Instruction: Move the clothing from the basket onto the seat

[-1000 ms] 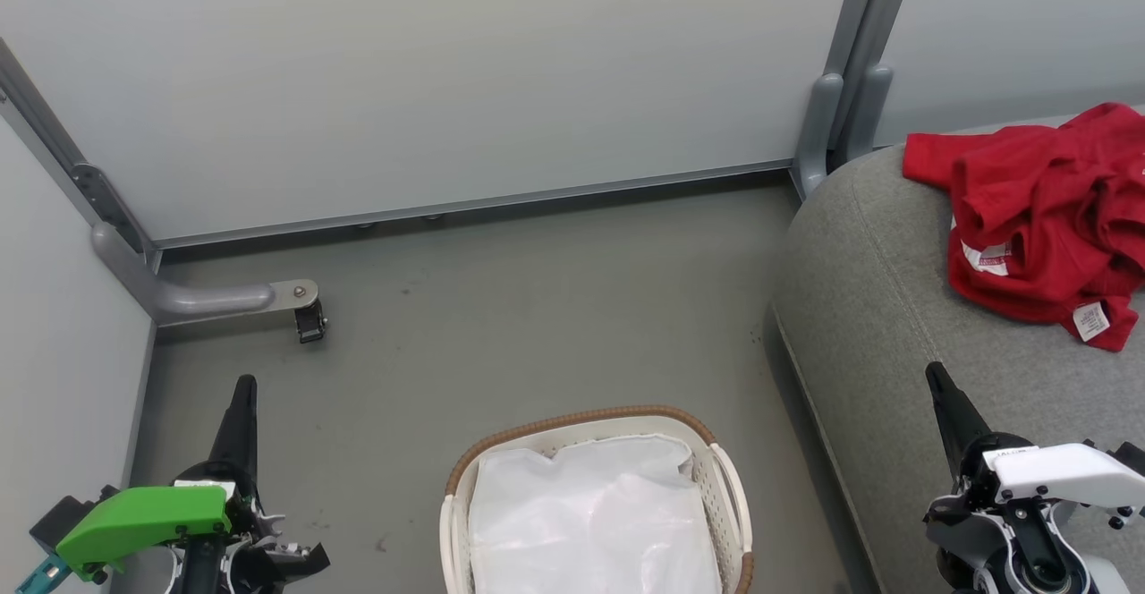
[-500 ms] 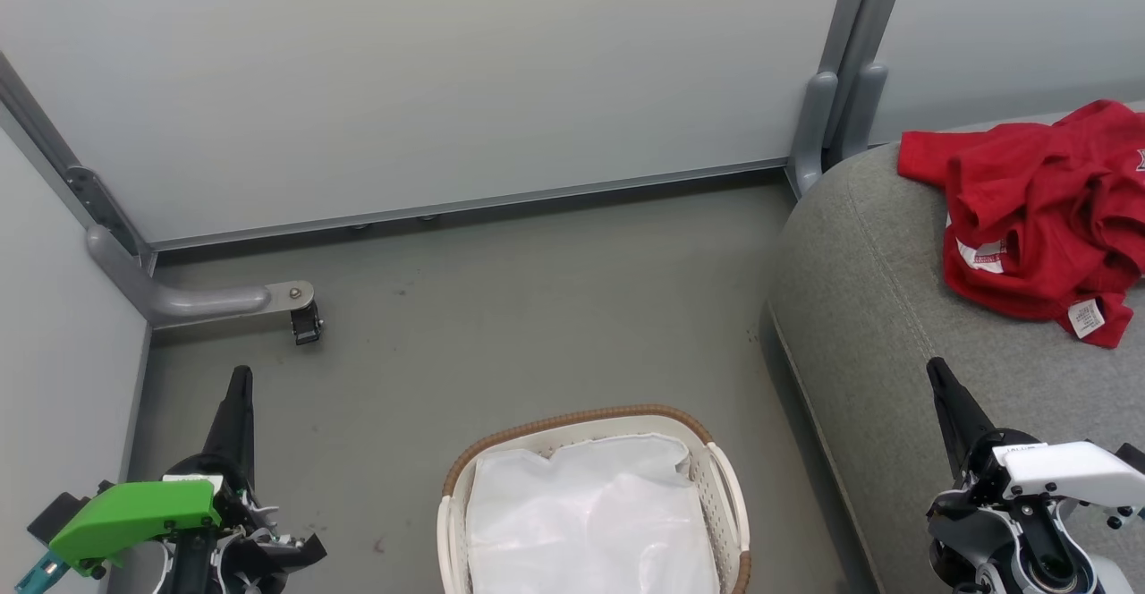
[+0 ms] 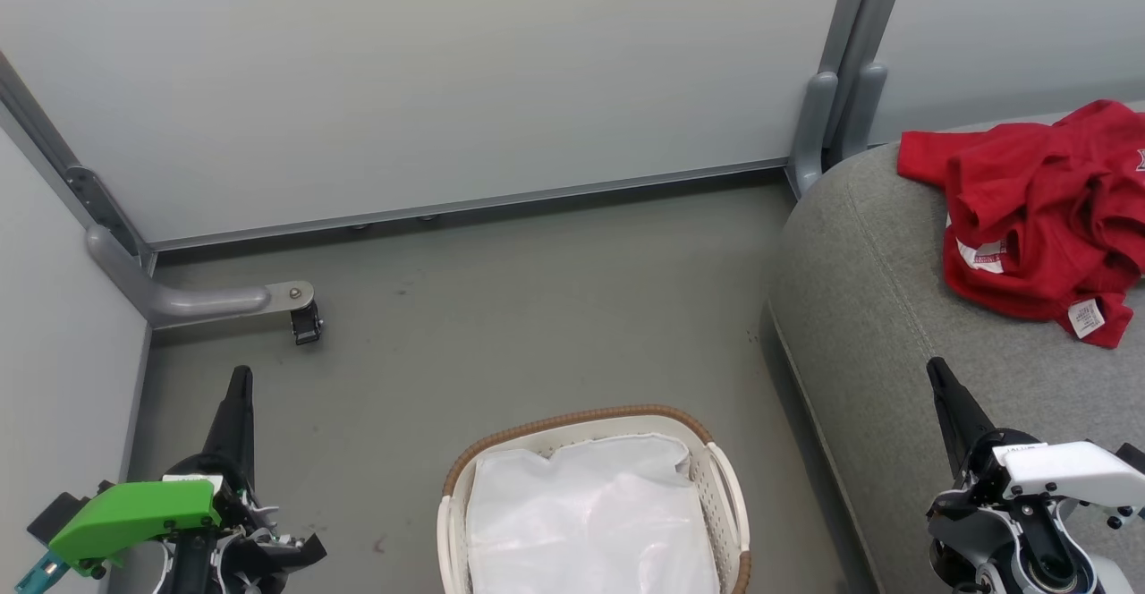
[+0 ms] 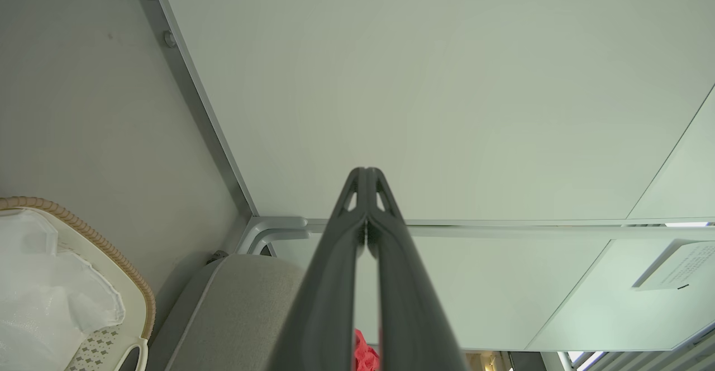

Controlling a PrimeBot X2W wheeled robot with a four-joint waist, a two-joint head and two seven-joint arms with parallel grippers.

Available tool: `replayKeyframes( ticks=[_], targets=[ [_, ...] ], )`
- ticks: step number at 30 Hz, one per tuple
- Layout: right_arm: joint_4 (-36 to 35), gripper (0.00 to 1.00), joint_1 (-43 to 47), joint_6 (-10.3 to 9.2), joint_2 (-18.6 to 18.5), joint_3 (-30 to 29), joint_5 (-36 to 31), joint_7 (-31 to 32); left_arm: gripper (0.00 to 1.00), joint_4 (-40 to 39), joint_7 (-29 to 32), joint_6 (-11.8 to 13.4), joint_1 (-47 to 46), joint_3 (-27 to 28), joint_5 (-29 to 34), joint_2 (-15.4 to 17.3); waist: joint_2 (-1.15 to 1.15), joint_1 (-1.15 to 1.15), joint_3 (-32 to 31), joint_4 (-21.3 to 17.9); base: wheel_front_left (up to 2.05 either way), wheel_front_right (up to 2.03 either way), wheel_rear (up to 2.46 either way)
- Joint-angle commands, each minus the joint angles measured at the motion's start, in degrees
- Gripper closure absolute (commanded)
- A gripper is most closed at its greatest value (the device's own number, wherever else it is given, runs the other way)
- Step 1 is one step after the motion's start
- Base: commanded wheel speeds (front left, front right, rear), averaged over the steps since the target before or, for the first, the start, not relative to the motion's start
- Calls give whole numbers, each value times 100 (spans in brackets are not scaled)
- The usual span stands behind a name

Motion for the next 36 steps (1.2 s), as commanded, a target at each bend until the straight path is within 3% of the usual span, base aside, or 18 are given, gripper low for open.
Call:
replayKeyframes(
  ticks=[1,36],
  targets=[
    [-21,100,-51,0,-32,-15,21,7,100,-11,27,-31,-57,14,-19,31,12,0,0,0,0,0,0],
    [-21,100,-51,0,-32,-14,22,6,100,-11,26,-31,-57,13,-19,31,12,0,0,0,0,0,0]
  ],
)
